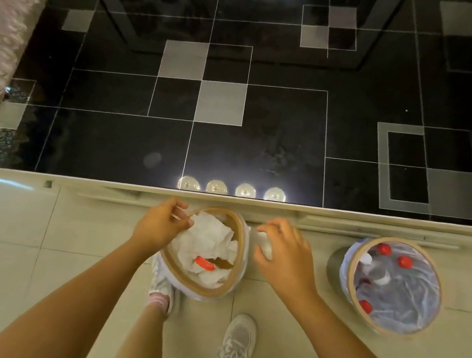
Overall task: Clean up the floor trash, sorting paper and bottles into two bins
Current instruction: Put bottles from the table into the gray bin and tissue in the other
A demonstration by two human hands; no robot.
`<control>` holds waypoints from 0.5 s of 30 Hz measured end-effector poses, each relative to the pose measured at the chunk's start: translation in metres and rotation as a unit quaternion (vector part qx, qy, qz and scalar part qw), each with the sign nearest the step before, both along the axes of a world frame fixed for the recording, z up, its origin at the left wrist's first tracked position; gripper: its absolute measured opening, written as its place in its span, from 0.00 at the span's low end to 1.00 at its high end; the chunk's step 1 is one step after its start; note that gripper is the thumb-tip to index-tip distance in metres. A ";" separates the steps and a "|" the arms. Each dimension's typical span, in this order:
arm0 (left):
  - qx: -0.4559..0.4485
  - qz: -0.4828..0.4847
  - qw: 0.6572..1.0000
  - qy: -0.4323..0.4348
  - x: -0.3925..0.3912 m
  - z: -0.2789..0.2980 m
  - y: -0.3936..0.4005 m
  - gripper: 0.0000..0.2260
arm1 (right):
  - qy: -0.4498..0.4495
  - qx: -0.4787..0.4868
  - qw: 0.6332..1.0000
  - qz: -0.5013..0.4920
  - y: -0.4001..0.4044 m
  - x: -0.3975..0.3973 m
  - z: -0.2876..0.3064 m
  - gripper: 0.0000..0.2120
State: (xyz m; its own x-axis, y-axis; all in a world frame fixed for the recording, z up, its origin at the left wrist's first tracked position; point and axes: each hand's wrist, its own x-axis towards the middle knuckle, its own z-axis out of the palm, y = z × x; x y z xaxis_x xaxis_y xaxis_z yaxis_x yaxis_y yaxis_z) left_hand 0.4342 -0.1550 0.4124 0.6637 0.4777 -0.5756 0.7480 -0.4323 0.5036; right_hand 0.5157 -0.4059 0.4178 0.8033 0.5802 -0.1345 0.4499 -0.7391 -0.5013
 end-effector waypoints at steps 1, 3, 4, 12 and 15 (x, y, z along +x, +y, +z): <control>-0.008 -0.004 1.000 0.006 0.002 -0.004 -0.006 0.15 | 0.011 -0.012 1.000 0.002 -0.005 0.000 -0.005 0.13; -0.021 -0.014 1.000 0.013 0.005 -0.012 -0.019 0.15 | 0.028 -0.038 0.999 0.000 -0.019 -0.001 -0.016 0.14; -0.025 -0.023 0.999 0.018 0.008 -0.016 -0.028 0.16 | 0.027 -0.050 0.998 -0.004 -0.027 -0.002 -0.022 0.14; -0.063 -0.107 0.991 0.050 0.030 -0.041 -0.105 0.15 | 0.036 -0.102 0.990 -0.086 -0.108 0.005 -0.040 0.15; -0.073 -0.137 0.986 0.061 0.042 -0.042 -0.133 0.15 | 0.039 -0.118 0.985 -0.116 -0.139 0.010 -0.033 0.15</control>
State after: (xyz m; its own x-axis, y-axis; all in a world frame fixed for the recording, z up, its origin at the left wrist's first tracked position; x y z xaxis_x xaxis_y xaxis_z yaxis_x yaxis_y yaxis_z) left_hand 0.4757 -0.2881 0.3703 0.6780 0.1972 -0.7081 0.6723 -0.5558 0.4889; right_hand 0.5260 -0.5452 0.3846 0.8926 0.3274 -0.3100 0.2224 -0.9178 -0.3289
